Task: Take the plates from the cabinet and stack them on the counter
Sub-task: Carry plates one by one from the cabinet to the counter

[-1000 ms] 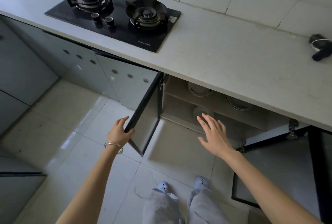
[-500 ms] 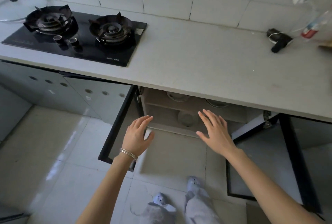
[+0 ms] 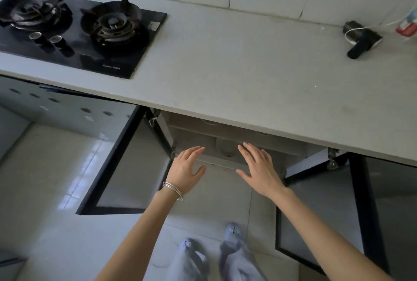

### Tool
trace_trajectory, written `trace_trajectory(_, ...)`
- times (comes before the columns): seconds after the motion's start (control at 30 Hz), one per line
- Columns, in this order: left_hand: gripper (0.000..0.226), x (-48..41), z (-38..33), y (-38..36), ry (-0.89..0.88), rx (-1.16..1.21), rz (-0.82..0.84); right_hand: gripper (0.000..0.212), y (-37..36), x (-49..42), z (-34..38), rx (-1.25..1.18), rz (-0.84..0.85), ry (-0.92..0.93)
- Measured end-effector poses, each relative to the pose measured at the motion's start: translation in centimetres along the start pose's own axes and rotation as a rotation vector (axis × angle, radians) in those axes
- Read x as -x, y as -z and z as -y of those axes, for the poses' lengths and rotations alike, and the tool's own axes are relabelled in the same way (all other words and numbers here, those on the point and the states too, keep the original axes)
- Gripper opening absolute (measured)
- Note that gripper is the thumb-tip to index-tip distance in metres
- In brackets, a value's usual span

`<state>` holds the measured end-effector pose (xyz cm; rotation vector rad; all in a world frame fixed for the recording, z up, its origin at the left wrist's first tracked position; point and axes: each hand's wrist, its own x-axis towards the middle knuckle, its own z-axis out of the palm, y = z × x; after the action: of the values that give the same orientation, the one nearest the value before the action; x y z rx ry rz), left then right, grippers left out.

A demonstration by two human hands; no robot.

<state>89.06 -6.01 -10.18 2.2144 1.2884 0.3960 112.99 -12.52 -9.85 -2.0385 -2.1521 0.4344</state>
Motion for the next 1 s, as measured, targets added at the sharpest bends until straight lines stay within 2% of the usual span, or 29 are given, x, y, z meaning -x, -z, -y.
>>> trace_trajectory(0.2,0.063,-4.3,3.8,-5.5,0.035,-0.013,-0.012,0.065,-5.9,-4.6,-3.8,-0.029,-0.029,0.031)
trace_trajectory(0.5,0.073,-14.3,15.9,-18.4,-0.033,-0.020,-0.086,0.065,-20.8,-13.9,-11.0,-0.063,-0.191,0.000)
trace_trajectory(0.63,0.072,-18.4,21.0,-23.9,-0.113,-0.028,-0.165,0.067,-26.8,-18.0,-14.3,-0.129,-0.258,-0.052)
trace_trajectory(0.77,0.064,-21.6,25.1,-28.0,-0.160,0.016,-0.272,0.068,-31.6,-21.8,-16.9,-0.169,-0.347,-0.023)
trace_trajectory(0.87,0.069,-23.6,27.3,-30.1,-0.203,0.061,-0.333,0.069,-33.6,-24.2,-18.2,-0.240,-0.396,-0.030)
trace_trajectory(1.0,0.068,-25.6,28.7,-31.2,-0.250,0.075,-0.422,0.067,-34.9,-27.5,-19.0,-0.263,-0.487,0.094)
